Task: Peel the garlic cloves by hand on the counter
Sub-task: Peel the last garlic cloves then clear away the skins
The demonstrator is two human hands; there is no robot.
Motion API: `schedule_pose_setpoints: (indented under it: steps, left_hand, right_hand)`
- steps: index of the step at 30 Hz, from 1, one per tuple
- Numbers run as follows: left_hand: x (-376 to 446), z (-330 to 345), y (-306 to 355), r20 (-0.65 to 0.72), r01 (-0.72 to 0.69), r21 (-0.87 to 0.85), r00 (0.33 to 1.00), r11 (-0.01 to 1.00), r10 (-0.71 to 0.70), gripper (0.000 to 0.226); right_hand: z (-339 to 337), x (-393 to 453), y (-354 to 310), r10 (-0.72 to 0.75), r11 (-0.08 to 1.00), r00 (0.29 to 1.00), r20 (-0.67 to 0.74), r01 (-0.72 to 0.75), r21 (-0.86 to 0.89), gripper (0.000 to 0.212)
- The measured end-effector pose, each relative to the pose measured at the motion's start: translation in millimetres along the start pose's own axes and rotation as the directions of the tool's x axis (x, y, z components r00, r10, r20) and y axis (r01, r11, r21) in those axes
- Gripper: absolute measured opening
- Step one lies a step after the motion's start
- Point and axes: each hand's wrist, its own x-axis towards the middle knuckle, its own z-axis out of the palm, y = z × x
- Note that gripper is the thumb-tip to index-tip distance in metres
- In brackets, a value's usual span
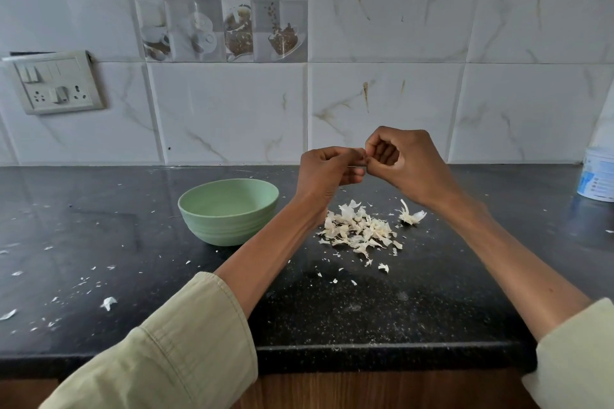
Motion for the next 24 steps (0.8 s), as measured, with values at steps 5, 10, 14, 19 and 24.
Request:
schedule_pose_setpoints:
  steps: [5, 10, 14, 19, 24]
  left_hand:
    - [1.0, -1.3, -0.1, -0.024, 0.024, -0.029, 0.999, 0.999, -0.025, 0.013]
    - [1.3, -2.6, 1.8, -0.047, 0.046, -0.059, 0.998, 0.997, -0.049, 0.018]
    - [0.8, -2.3, 4.2, -0.048, 0.037, -0.054, 0.998, 0.998, -0.039, 0.017]
    - [0.7, -5.5, 14.2, -0.067, -0.016, 0.024, 0.998, 1.0, 0.017, 0.012]
    - [2.5, -13.4, 22.4, 0.006, -0.263, 0.639, 0.941, 0.723, 0.338, 0.007]
  right_hand:
    - [0.4, 0.2, 0.8, 0.0, 1.0, 1.0, 0.018, 0.0, -0.009, 0.014]
    - [-0.4, 0.3, 0.8, 0.024, 0.999, 0.999, 0.032, -0.025, 0.031, 0.017]
    - [-2.9, 0.6, 2.3, 0.099, 0.994, 0.995, 0.014, -0.099, 0.035, 0.016]
    - [-10.4, 3.0, 10.5, 0.187, 0.976, 0.982, 0.018, -0.188, 0.108, 0.014]
    - [-16.5, 1.4, 23.2, 0.237, 0.956, 0.923, 0.303, -0.278, 0.097, 0.019]
